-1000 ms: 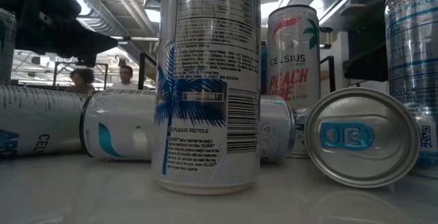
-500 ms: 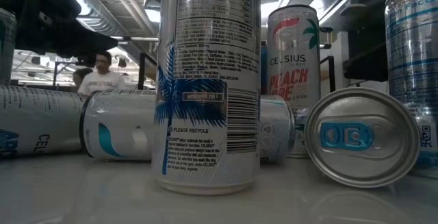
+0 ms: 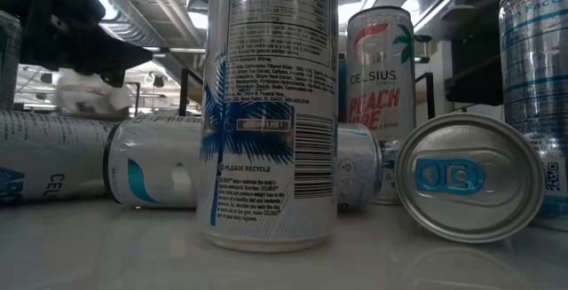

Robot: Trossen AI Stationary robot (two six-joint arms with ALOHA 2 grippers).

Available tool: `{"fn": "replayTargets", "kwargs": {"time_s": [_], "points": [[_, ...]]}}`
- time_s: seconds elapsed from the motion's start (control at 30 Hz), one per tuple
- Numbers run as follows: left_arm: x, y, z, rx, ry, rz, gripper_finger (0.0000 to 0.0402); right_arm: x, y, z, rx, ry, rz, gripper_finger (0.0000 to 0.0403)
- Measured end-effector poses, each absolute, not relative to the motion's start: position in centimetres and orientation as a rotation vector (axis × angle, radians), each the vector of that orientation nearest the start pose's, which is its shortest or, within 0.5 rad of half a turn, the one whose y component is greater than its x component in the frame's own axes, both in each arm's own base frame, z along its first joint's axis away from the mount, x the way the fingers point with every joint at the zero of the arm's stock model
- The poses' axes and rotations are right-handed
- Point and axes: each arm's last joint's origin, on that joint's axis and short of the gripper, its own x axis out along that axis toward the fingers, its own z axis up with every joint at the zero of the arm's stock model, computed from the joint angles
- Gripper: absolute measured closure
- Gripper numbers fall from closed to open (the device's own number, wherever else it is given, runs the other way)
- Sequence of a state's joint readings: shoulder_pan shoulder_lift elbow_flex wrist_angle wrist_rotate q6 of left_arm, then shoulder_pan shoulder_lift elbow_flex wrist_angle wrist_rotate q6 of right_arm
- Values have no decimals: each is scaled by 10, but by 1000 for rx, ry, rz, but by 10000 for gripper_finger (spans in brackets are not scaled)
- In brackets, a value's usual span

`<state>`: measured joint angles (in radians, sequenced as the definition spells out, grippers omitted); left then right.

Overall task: Sort soda cans
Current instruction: Put the middle white pink soda can on the shelf

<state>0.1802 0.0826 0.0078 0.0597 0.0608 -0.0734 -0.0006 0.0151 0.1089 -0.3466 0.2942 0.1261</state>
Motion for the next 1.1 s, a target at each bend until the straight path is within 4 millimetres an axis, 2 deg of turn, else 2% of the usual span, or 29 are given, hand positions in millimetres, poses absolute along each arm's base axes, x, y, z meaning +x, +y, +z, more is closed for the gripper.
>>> {"fn": "replayTargets", "kwargs": {"time_s": [0.83, 0.93, 1.1], "points": [[101, 17, 165, -77, 10, 145, 401, 87, -8, 166, 104, 228, -305, 24], [101, 17, 165, -77, 10, 145, 401, 88, -7, 169, 182, 187, -277, 24], [101, 17, 165, -77, 9, 145, 401, 91, -6, 184, 283, 20, -204, 24]]}}
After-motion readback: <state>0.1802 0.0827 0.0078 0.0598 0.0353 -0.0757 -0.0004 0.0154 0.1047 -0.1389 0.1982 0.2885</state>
